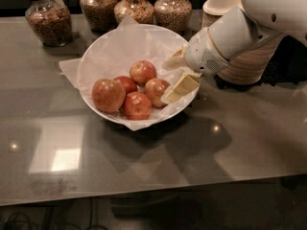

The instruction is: Pick apple from white bowl

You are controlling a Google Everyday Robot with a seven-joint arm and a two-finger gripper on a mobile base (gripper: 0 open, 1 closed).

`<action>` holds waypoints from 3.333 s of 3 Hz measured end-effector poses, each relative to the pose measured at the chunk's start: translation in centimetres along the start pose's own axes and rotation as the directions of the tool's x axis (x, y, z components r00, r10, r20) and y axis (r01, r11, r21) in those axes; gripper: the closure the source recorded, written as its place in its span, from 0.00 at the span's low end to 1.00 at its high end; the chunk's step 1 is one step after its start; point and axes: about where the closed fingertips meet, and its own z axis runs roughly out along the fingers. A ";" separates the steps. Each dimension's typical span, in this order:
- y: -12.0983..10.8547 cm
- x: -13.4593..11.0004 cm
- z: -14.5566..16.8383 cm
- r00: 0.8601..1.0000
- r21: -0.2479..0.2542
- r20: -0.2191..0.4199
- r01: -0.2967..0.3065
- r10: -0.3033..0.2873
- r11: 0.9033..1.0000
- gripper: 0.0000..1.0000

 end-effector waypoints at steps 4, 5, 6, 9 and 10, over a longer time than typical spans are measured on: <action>0.6 0.4 4.8 0.998 -0.093 -0.065 -0.007 0.001 0.996 0.48; 0.7 0.6 5.4 0.997 -0.097 -0.077 -0.012 0.005 0.995 0.51; 0.7 0.9 5.6 0.996 -0.100 -0.085 -0.021 0.012 0.995 0.67; 0.9 0.6 4.8 0.997 -0.078 -0.076 -0.019 0.013 0.997 1.00; 1.0 0.0 2.8 0.999 -0.028 -0.037 -0.007 0.006 1.000 1.00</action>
Offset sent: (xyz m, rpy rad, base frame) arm 0.0056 0.0205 -0.0368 -0.0579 0.0822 0.0402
